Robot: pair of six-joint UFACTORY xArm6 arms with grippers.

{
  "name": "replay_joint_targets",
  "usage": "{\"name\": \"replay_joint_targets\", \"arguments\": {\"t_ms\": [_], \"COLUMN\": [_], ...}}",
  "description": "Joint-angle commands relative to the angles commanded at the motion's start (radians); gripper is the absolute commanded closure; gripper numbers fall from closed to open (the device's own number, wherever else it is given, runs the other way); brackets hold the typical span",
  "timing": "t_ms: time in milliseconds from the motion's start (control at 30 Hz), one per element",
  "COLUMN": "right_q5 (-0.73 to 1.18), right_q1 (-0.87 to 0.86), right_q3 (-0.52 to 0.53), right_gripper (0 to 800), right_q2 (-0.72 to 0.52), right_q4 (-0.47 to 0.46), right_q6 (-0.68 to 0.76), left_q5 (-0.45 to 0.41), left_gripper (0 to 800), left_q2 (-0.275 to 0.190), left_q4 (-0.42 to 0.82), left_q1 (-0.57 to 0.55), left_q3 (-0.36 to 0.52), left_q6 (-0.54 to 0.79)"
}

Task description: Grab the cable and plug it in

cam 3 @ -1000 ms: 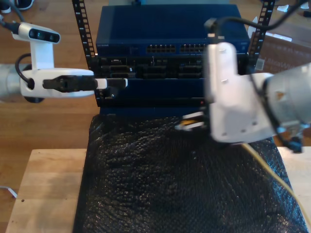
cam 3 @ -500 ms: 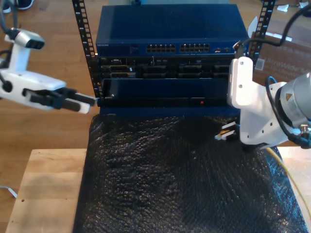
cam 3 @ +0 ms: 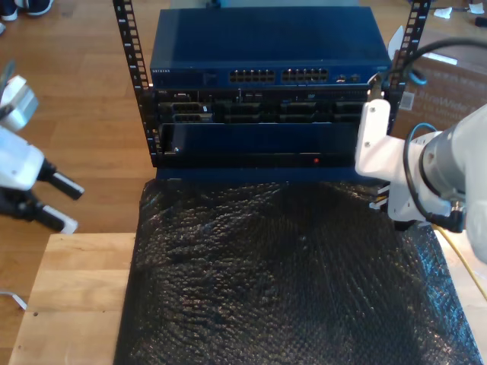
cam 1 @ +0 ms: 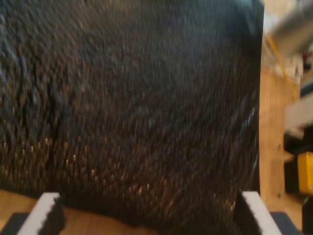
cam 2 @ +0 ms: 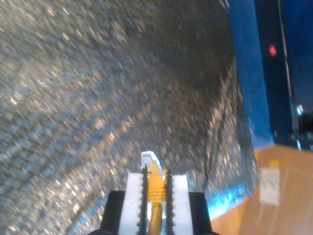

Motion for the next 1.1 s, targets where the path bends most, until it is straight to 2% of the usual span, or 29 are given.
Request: {"name": "replay_joint_targets", "arguments": {"t_ms": [133,267,367,467,633,800,967,1100], "right_q5": [-0.012,-0.017,-0.023,-0.032,-0.034,-0.034,-0.032,-0.032], "right_q1": [0.002,0.005,0.006,0.006,0.006,0.008,0.008,0.008], "right_q3": [0.012,0.023,0.029,0.037,0.038,0.040,0.041,0.046], "right_gripper": [799,800,800,800,800,800,800,800], "right_q2": [0.008,0.020,0.026,0.032,0.040,0.043,0.043,0.043], "right_q4": [-0.141,-0.215,-0.219,-0.222,-0.221,-0.221,-0.221,-0.218], "right_q6": [0.103,0.157,0.158,0.157,0.157,0.157,0.157,0.157], "left_q5": [-0.002,0.000,0.002,-0.002,-0.003,-0.014,-0.072,-0.127], "left_gripper": [0,0,0,0,0,0,0,0], "left_q2": [-0.032,-0.048,-0.057,-0.092,-0.117,-0.170,-0.235,-0.265], "left_q4": [0.051,0.141,0.218,0.236,0.282,0.374,0.466,0.560], "left_q1": [0.043,0.117,0.175,0.242,0.373,0.459,0.537,0.595], "left_q3": [0.057,0.063,0.092,0.138,0.216,0.328,0.456,0.583], "left_q6": [0.172,0.302,0.433,0.563,0.730,0.862,0.961,1.034]}}
